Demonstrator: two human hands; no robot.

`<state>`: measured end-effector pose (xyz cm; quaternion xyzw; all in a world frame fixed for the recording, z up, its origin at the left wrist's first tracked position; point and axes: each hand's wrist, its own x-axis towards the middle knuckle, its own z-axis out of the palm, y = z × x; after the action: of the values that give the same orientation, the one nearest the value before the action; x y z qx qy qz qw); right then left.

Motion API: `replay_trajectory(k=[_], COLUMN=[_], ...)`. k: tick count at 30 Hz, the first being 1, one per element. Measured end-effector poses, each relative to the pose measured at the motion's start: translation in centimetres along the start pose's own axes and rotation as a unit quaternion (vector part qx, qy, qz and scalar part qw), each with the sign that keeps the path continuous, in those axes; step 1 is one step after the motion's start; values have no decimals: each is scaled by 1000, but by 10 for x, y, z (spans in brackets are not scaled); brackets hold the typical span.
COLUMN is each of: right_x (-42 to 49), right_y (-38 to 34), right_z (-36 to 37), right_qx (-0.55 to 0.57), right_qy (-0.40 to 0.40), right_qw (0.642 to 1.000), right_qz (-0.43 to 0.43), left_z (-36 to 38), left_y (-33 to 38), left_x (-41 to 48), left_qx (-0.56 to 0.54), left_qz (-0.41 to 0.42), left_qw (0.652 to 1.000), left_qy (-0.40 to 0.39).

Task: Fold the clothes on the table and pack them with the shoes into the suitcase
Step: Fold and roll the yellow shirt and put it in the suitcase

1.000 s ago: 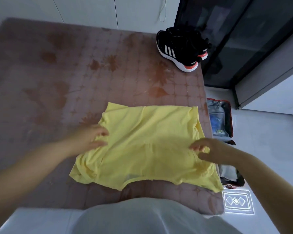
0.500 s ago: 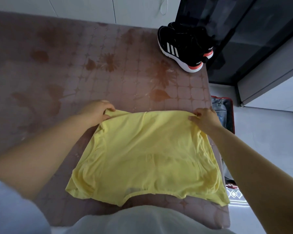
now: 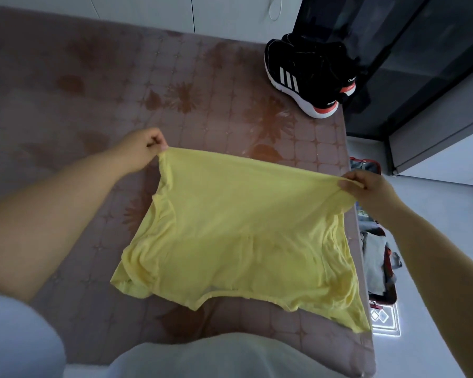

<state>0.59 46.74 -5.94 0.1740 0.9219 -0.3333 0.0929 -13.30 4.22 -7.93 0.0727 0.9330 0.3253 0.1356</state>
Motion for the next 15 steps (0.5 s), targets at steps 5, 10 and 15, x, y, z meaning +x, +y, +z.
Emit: replay_trajectory(k=[5, 10, 15], right_x=[18, 9, -1], right_y=[5, 14, 8], right_z=[27, 42, 37], right_qx=[-14, -41, -68], right_qy=[43, 8, 3], right_qw=[996, 987, 990], right_qz=[78, 156, 125], left_z=[26, 50, 57], left_y=[10, 2, 6], left_x=[3, -8, 3], left_qx=[38, 149, 110], left_qz=[22, -22, -58], left_qw=[999, 989, 992], left_qy=[12, -6, 23])
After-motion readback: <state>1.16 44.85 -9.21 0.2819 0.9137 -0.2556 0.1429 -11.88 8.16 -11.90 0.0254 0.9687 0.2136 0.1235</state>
